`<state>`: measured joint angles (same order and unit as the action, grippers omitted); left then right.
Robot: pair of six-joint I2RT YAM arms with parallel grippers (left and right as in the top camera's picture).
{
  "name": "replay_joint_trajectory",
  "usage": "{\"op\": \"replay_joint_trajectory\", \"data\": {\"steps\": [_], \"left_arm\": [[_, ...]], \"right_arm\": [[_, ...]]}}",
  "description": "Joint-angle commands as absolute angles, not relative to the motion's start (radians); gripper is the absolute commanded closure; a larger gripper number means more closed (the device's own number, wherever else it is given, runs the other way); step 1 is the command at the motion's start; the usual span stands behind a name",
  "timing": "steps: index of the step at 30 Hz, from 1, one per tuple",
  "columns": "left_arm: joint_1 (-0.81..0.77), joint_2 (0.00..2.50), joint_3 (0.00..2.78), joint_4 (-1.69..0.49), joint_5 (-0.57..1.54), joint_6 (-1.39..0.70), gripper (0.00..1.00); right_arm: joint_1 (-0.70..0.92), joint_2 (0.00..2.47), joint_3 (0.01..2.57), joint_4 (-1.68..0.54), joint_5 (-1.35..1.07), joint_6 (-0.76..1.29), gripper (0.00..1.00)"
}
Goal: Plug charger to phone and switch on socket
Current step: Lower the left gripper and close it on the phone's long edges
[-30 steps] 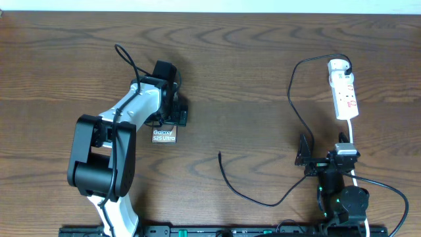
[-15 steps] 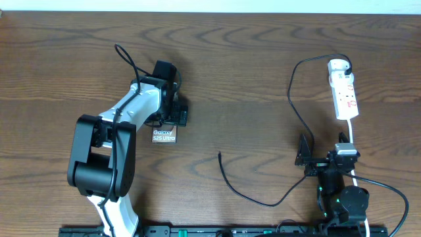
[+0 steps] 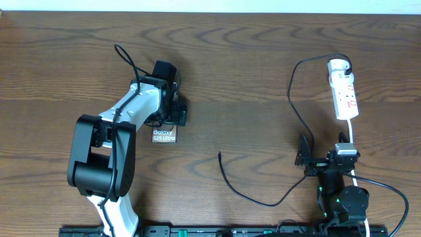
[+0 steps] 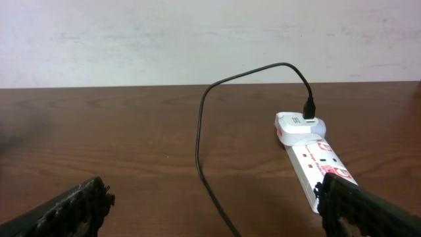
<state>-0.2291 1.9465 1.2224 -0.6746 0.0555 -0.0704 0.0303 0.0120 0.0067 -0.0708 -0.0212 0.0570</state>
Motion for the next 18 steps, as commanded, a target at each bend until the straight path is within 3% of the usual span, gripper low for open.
{"op": "replay_joint_trajectory", "data": {"steps": [1,7,18], "left_arm": [[-0.231,1.956,1.196,-0.675,0.127,-0.064,0.1],[-0.231,1.956,1.196,-0.675,0.127,-0.064,0.23],[-0.231,1.956,1.196,-0.674,0.127,-0.064,0.32]], "right_arm": [[0.033,0.008,0.006,-0.075,-0.013,0.054,0.01],[0.033,0.008,0.006,-0.075,-0.013,0.054,0.01],[0.033,0.008,0.006,-0.075,-0.013,0.054,0.01]]}}
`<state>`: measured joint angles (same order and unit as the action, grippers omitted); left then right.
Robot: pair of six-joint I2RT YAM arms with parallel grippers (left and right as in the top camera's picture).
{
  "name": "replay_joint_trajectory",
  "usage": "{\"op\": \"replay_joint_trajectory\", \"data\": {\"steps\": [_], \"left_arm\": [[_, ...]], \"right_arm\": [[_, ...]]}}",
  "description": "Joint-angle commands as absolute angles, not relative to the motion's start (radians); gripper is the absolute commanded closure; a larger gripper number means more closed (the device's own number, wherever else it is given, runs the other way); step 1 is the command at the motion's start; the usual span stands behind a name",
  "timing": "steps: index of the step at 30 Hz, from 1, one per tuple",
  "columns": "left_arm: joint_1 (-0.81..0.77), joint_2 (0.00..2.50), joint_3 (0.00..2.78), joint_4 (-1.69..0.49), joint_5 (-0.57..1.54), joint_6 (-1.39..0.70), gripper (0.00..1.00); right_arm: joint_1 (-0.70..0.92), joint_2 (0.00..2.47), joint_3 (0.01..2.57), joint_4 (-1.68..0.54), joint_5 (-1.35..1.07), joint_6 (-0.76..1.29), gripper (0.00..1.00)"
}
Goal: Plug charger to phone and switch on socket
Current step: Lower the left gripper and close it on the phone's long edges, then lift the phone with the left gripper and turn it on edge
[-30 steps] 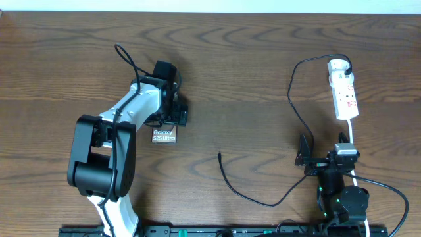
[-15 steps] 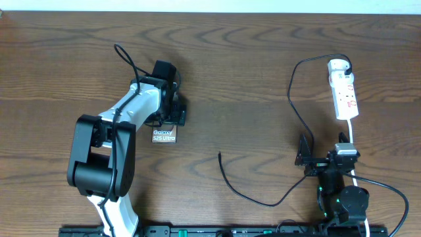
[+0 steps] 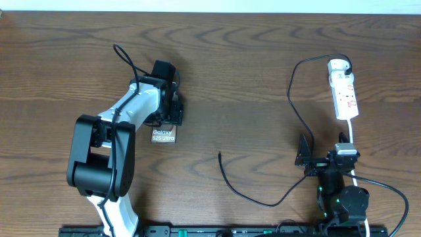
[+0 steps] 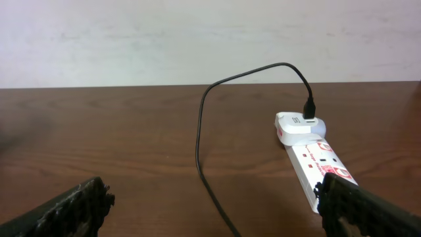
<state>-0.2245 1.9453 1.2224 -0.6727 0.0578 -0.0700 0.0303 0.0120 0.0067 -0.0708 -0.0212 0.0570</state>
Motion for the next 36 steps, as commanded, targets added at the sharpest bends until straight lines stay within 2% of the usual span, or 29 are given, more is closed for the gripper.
{"op": "replay_joint_trajectory", "data": {"steps": [1,3,19,36], "left_arm": [[-0.231,1.956,1.196,-0.674,0.127,-0.064,0.32],[-0.231,1.956,1.196,-0.674,0.127,-0.064,0.35],[-0.231,1.956,1.196,-0.674,0.127,-0.064,0.92],[-0.23,1.956,1.213,-0.661,0.127,-0.059,0.93]], "right_arm": [[0.033,0.008,0.006,-0.075,-0.013,0.054,0.01],[0.033,0.008,0.006,-0.075,-0.013,0.054,0.01],[0.033,0.008,0.006,-0.075,-0.013,0.054,0.01],[0.033,0.008,0.006,-0.075,-0.013,0.054,0.01]]}}
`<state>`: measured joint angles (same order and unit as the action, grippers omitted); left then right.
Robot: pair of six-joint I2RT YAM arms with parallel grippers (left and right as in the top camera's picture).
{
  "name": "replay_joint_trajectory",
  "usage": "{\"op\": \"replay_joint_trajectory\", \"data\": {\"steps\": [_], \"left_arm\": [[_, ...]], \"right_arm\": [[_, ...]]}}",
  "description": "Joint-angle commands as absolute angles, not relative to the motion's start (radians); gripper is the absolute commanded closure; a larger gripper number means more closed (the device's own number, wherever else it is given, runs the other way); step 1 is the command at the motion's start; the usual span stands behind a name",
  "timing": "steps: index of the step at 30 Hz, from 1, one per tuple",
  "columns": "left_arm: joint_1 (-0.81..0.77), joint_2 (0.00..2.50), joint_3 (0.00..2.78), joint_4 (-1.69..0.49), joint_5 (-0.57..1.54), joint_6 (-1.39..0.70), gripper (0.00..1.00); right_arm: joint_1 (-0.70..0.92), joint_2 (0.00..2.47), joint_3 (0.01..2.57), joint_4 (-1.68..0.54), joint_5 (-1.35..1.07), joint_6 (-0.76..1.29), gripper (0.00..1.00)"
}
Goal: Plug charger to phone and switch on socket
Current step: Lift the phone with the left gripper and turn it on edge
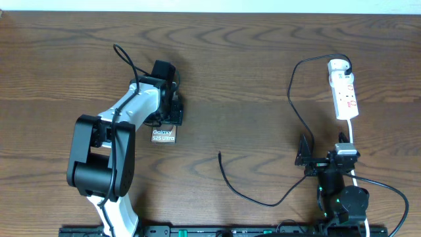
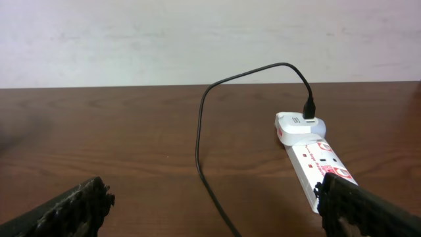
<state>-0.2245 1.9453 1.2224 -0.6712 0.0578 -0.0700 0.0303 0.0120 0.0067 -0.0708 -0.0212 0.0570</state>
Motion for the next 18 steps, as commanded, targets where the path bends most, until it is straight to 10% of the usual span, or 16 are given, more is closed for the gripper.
{"op": "replay_joint_trajectory", "data": {"steps": [1,18], "left_arm": [[-0.231,1.955,1.223,-0.669,0.126,-0.059,0.93],[-0.23,1.818,1.288,-0.695,0.124,-0.06,0.93]], "right_arm": [[0.033,0.008,0.006,-0.075,-0.013,0.054,0.01],[0.033,0.008,0.006,-0.075,-0.013,0.054,0.01]]}}
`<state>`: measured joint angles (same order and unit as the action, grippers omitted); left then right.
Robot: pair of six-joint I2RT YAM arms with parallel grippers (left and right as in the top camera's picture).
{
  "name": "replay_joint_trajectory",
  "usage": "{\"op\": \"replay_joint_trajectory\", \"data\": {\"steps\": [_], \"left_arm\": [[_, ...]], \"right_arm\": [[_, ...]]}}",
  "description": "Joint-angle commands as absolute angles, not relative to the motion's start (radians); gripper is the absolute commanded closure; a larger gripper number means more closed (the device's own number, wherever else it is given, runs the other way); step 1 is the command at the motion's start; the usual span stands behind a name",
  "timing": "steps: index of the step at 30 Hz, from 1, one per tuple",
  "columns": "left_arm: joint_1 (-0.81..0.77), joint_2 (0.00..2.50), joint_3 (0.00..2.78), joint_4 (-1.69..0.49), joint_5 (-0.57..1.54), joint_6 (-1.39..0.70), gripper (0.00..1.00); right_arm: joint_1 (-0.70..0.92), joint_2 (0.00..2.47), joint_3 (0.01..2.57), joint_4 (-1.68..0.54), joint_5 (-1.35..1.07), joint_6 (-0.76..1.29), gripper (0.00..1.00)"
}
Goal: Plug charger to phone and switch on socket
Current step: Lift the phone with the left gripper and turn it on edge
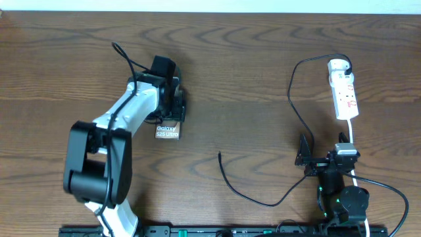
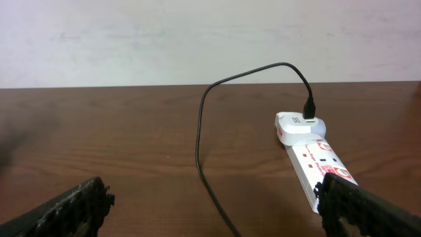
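The phone (image 1: 167, 131), a dark slab with "Galaxy S25 Ultra" on its screen, lies left of the table's middle. My left gripper (image 1: 172, 114) is shut on its far end. The black charger cable (image 1: 293, 112) runs from a white adapter (image 1: 337, 65) in the white socket strip (image 1: 343, 95) to a free plug end (image 1: 220, 155) right of the phone. My right gripper (image 1: 327, 160) stands open near the front edge, with nothing between its fingers (image 2: 72, 204). In the right wrist view the cable (image 2: 199, 151), adapter (image 2: 299, 125) and strip (image 2: 319, 168) lie ahead.
The brown wooden table (image 1: 250, 79) fills the overhead view. The strip's white lead (image 1: 353, 141) runs back past my right arm toward the front edge. A pale wall (image 2: 197, 39) stands behind the table's far edge.
My left gripper and the phone have shifted slightly to the right and toward the far side, and the left arm stands straighter. The right arm, cable and strip have not moved.
My left gripper first stood wider at the phone's far end. By 1.8 s ago it had narrowed onto the phone and stayed so. Now the phone sits a little farther right and back in its hold. My right gripper stayed open and still.
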<state>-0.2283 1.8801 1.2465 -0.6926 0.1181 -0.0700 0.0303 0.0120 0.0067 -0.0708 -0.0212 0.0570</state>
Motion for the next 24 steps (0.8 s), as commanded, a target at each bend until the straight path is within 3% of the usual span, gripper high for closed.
{"op": "replay_joint_trajectory", "data": {"steps": [1,10,16,24], "left_arm": [[-0.23,1.809,1.288,-0.698,0.121,-0.06,0.93],[-0.23,1.729,1.288,-0.778,0.162,-0.09,0.93],[-0.23,1.684,1.288,-0.743,0.496,-0.098,0.92],[-0.219,1.655,1.288,-0.614,0.753,-0.551,0.93]], "right_arm": [[0.033,0.008,0.006,-0.075,-0.013,0.054,0.01],[0.033,0.008,0.006,-0.075,-0.013,0.054,0.01],[0.033,0.008,0.006,-0.075,-0.013,0.054,0.01],[0.033,0.008,0.006,-0.075,-0.013,0.054,0.01]]}}
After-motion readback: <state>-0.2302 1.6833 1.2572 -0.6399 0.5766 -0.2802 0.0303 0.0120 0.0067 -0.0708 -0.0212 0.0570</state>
